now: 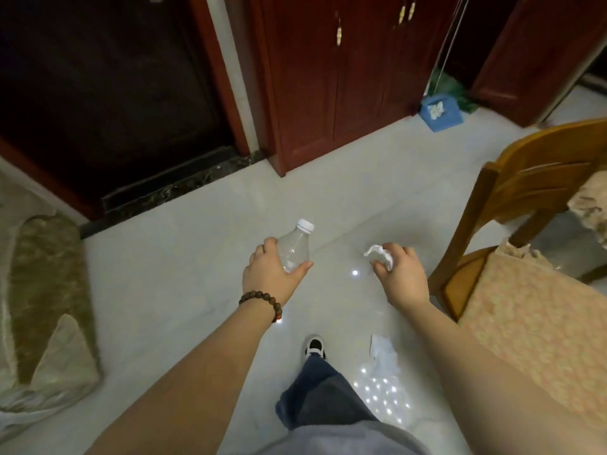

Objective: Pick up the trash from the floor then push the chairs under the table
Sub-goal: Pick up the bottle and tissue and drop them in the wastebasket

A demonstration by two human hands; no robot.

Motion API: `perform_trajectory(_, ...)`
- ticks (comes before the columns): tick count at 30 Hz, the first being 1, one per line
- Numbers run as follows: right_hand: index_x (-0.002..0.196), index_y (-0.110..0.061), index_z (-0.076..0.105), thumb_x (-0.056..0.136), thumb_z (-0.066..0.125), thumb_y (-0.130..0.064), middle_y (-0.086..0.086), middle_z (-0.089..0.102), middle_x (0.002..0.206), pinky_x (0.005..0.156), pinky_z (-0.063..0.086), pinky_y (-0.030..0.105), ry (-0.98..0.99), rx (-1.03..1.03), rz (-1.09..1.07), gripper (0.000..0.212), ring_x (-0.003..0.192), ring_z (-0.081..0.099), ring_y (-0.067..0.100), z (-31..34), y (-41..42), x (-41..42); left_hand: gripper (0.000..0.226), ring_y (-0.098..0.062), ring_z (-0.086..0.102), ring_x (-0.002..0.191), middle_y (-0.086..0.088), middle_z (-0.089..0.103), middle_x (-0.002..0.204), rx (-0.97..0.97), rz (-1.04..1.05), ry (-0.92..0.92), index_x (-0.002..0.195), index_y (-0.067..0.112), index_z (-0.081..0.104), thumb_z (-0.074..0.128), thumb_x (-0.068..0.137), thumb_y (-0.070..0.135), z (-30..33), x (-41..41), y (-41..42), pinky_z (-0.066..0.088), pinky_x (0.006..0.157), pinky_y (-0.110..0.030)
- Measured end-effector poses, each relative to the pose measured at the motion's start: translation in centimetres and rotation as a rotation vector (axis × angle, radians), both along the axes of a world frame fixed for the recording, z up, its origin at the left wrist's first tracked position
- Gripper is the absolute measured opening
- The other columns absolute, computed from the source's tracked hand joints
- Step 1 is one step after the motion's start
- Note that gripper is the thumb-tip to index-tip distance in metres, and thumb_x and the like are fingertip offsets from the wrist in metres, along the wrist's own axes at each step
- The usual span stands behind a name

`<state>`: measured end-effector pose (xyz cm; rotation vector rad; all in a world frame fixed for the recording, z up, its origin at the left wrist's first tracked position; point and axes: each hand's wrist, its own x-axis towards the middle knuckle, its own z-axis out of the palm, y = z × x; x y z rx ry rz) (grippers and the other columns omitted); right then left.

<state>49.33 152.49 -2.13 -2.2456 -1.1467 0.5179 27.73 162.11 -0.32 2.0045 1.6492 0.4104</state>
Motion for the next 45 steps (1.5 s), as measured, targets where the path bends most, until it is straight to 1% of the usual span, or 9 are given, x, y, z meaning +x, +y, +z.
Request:
perform_trajectory(5,0.113,-0.018,0.06,0.085,0.062,-0.024,0.012,0.058,0.109,0.076,0.04,0.031,0.036,0.021,-0.08,0.029,0.098,0.05,0.026,0.7,9.7,7.4,0.077,-0.025,0.052,0.109,-0.006,0.053,0.119,0.007,-0.111,0.027,0.126,0.017,0.041,0.07,0.07,0.061,1.6,8.4,10.9,0.049,0.088,-0.042)
perform_trajectory(11,0.107,-0.012,0.064,0.082,0.066,-0.012,0.017,0.056,0.104,0.069,0.029,0.021,0.091,0.077,-0.218,0.025,0.095,0.054,0.032,2.2,16.9,13.5,0.074,-0.023,0.052,0.105,-0.005,0.054,0.115,0.017,-0.214,0.055,0.124,0.017,0.042,0.069,0.071,0.061,2.4,16.9,20.2,0.05,0.085,-0.041)
perform_trajectory(13,0.106,-0.013,0.064,0.082,0.066,-0.013,0.016,0.055,0.104,0.07,0.03,0.022,0.087,0.073,-0.266,0.024,0.094,0.055,0.032,2.0,19.1,15.7,0.073,-0.024,0.052,0.104,-0.006,0.055,0.114,0.022,-0.262,0.059,0.123,0.017,0.042,0.069,0.071,0.062,2.0,19.7,23.0,0.05,0.085,-0.041)
perform_trajectory(18,0.111,-0.011,0.062,0.083,0.066,-0.016,0.017,0.056,0.109,0.082,0.04,0.031,0.094,0.093,-0.39,0.028,0.097,0.056,0.034,0.5,25.5,22.1,0.073,-0.024,0.052,0.106,-0.007,0.054,0.116,0.011,-0.383,0.052,0.123,0.016,0.042,0.069,0.071,0.061,0.5,27.6,31.0,0.049,0.086,-0.04)
perform_trajectory(25,0.11,-0.01,0.061,0.084,0.066,-0.014,0.018,0.054,0.11,0.075,0.032,0.022,0.115,0.064,-0.529,0.027,0.096,0.056,0.034,-0.9,38.1,33.6,0.07,-0.026,0.052,0.108,-0.006,0.055,0.117,0.016,-0.503,0.063,0.121,0.016,0.045,0.069,0.072,0.059,-0.2,41.0,45.9,0.046,0.088,-0.039)
perform_trajectory(30,0.109,-0.013,0.061,0.082,0.066,-0.017,0.017,0.055,0.108,0.075,0.038,0.028,0.103,0.017,-0.629,0.027,0.093,0.057,0.034,0.5,45.4,42.7,0.069,-0.029,0.052,0.108,-0.008,0.056,0.114,0.033,-0.6,0.052,0.119,0.015,0.045,0.072,0.07,0.056,1.1,50.9,55.5,0.046,0.086,-0.041)
perform_trajectory(34,0.108,-0.013,0.06,0.083,0.065,-0.018,0.015,0.054,0.107,0.069,0.031,0.025,0.088,0.007,-0.724,0.026,0.091,0.057,0.032,1.4,48.5,49.1,0.071,-0.029,0.052,0.108,-0.008,0.056,0.114,0.029,-0.672,0.046,0.118,0.014,0.045,0.073,0.069,0.057,1.3,59.4,59.8,0.046,0.084,-0.04)
perform_trajectory(40,0.107,-0.015,0.061,0.083,0.065,-0.019,0.013,0.056,0.106,0.069,0.033,0.026,0.067,0.0,-0.855,0.024,0.092,0.056,0.031,0.5,50.1,59.9,0.072,-0.026,0.053,0.107,-0.007,0.056,0.116,0.02,-0.827,0.046,0.119,0.015,0.046,0.071,0.069,0.06,0.0,73.4,62.7,0.047,0.085,-0.038)
perform_trajectory(45,0.112,-0.012,0.06,0.085,0.064,-0.021,0.016,0.057,0.112,0.074,0.036,0.028,0.056,0.01,-0.983,0.028,0.095,0.056,0.034,-1.2,50.7,71.7,0.071,-0.026,0.053,0.107,-0.007,0.056,0.117,0.032,-0.952,0.063,0.121,0.015,0.044,0.069,0.071,0.06,-1.4,88.4,63.7,0.048,0.086,-0.039)
